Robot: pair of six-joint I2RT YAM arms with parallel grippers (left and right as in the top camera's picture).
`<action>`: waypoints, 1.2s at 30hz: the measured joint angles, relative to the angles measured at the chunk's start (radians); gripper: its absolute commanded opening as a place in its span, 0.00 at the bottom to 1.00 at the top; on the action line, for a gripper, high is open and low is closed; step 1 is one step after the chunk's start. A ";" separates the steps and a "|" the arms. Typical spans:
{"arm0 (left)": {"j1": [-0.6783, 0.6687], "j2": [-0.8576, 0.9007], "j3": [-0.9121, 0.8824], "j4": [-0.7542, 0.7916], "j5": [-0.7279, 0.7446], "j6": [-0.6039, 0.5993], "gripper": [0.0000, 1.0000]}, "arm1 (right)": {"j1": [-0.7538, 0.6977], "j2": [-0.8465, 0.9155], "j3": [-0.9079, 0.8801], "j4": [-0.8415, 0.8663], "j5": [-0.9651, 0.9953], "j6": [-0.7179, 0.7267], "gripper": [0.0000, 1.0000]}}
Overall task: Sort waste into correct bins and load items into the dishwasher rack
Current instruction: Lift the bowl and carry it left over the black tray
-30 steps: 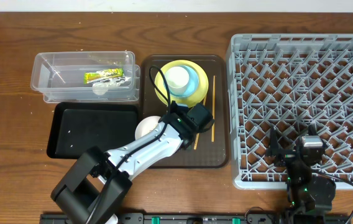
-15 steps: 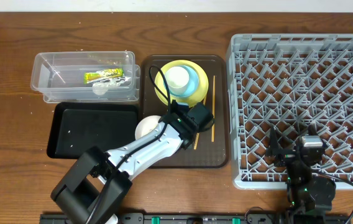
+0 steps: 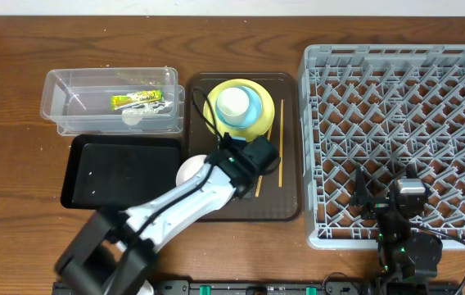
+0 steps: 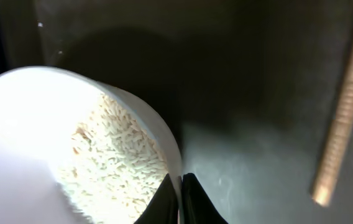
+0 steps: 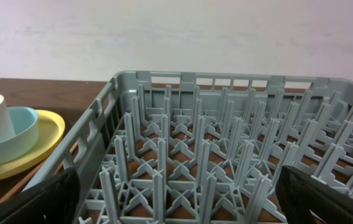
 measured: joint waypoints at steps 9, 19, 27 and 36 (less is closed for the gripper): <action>0.002 -0.240 0.009 -0.003 0.029 0.000 0.06 | 0.000 0.000 0.000 0.000 0.000 0.000 0.99; 0.205 -0.431 0.010 -0.003 0.129 0.002 0.06 | 0.000 0.000 0.000 0.000 0.000 0.000 0.98; 0.619 -0.461 0.010 -0.009 0.497 0.053 0.06 | 0.000 0.000 0.000 0.000 0.000 0.000 0.99; 0.978 -0.418 0.010 -0.097 0.863 0.150 0.06 | 0.000 0.000 0.000 0.000 0.000 0.000 0.99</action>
